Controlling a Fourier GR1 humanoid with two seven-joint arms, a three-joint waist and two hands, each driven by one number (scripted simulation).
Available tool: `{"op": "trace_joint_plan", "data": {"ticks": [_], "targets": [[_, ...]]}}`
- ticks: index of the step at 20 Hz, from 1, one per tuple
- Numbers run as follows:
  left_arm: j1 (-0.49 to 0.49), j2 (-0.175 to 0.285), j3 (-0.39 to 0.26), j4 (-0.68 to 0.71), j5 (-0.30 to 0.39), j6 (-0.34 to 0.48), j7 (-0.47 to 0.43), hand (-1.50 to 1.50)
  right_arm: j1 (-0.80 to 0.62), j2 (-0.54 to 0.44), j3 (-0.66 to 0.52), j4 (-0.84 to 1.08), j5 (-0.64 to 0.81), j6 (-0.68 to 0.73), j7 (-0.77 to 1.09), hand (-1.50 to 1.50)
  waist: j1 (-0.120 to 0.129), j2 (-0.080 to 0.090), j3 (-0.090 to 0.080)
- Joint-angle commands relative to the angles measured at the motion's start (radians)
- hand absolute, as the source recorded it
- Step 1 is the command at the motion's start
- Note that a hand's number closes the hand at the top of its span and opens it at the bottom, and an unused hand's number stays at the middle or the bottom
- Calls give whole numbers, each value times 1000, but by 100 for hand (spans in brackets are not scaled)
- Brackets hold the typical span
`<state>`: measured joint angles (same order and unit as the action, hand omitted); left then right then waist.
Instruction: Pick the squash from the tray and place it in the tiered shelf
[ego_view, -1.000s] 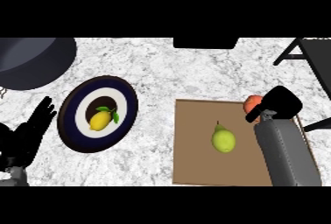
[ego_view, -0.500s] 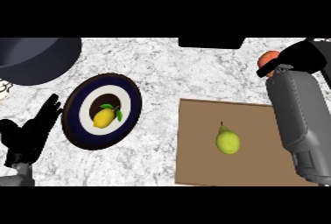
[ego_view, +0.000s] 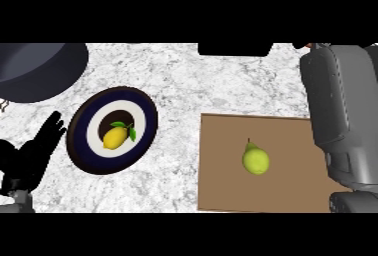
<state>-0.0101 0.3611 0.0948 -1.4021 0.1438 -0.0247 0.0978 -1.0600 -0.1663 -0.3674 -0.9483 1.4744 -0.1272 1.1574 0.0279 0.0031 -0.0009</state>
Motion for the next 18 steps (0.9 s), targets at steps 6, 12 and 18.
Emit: {"op": "trace_joint_plan", "data": {"ticks": [6,12,18], "targets": [[17,-16,0,-39,-14,18,11,0,-166,29,0,-45,181,-51,230,150,-8,-3,0],[-4,-29,3,4,-18,10,-18,0,-229,-19,-22,-13,302,-24,235,150,-14,-1,0],[-8,-17,24,22,-17,12,0,0,-332,-95,-69,26,373,221,204,150,-28,-7,-1]]}}
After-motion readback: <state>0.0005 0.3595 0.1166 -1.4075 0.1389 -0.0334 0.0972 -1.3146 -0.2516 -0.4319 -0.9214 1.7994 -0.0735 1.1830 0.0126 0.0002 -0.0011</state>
